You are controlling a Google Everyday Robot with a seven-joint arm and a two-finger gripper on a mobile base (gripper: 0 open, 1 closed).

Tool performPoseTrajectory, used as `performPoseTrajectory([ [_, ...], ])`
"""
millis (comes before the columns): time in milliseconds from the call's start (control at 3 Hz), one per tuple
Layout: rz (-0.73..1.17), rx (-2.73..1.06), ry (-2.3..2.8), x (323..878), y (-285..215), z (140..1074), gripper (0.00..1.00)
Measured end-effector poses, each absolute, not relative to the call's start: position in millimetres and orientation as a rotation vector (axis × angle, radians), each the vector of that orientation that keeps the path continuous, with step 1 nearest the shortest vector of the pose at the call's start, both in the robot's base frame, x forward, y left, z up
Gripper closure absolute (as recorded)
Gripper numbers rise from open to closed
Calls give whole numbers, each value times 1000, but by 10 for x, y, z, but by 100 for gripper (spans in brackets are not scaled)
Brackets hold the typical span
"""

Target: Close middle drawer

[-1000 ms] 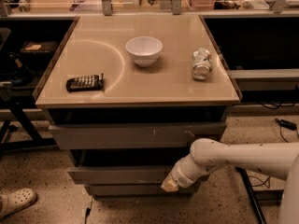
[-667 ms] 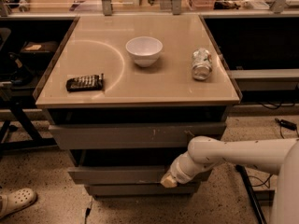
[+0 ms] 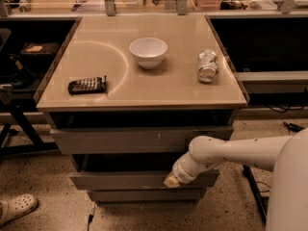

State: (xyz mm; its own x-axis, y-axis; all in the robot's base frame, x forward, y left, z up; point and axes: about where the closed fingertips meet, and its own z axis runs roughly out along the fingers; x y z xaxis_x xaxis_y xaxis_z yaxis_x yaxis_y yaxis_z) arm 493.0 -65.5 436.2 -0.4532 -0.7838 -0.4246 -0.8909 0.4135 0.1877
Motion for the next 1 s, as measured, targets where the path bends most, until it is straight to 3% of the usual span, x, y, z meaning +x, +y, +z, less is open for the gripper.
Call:
performPoseTrajectory([
  [1000, 568, -1461, 2401, 4930, -654, 4361, 36],
])
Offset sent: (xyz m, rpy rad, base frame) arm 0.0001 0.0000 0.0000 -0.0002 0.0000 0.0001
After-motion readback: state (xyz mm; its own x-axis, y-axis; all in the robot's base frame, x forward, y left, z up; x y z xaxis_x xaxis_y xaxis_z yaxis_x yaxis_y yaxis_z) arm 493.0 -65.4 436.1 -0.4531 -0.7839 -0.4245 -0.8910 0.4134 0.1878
